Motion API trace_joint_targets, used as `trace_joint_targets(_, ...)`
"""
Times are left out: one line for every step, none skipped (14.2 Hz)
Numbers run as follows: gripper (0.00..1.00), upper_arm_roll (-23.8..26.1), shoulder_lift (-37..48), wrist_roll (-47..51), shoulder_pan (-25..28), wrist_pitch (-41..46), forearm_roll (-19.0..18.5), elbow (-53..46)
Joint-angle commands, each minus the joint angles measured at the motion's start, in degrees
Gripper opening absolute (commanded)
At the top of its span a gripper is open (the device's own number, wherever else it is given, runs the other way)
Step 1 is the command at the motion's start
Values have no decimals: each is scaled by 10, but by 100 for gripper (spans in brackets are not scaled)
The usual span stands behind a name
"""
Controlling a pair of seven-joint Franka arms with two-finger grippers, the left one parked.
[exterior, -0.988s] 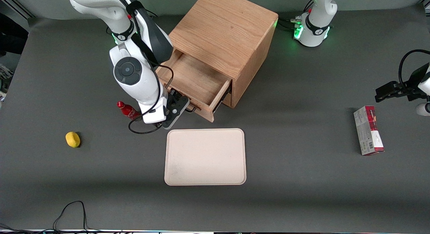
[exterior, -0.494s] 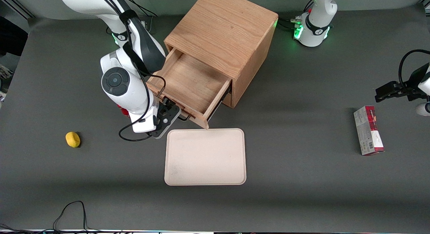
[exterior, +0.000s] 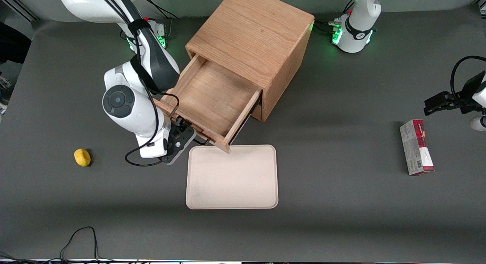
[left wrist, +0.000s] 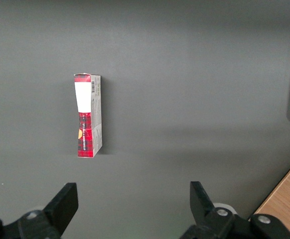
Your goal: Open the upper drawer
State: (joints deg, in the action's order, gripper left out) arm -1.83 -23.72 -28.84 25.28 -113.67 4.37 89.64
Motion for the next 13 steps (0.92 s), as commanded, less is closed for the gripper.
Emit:
trace_joint_targets(100, 1, -18, -11, -3, 14, -6, -29)
trace_joint_targets(100, 1, -19, -11, -6, 14, -6, -29)
trace_joint_targets(100, 1, -19, -11, -6, 14, -6, -29)
trace_joint_targets(100, 1, -19, -11, -6, 14, -6, -30)
trace_joint_targets(100, 1, -19, -10, -7, 14, -6, -34)
trace_joint_targets(100, 1, -19, -9, -6, 14, -6, -34)
trace_joint_targets(100, 1, -19, -8, -7, 15, -6, -35)
trace_joint_targets(100, 1, -16, -6, -7, 19, -5, -38)
trace_joint_targets(100, 1, -13, -5, -7, 31, -5, -48)
trace_joint_targets(100, 1, -11, -3, -8, 46, -5, -64)
trace_joint_targets(100, 0, -7, -3, -8, 67, -5, -83)
trace_joint_targets(100, -11, -5, -2, -10, 89, -4, -107)
trace_joint_targets(100, -19, -5, -1, -10, 112, -3, -131)
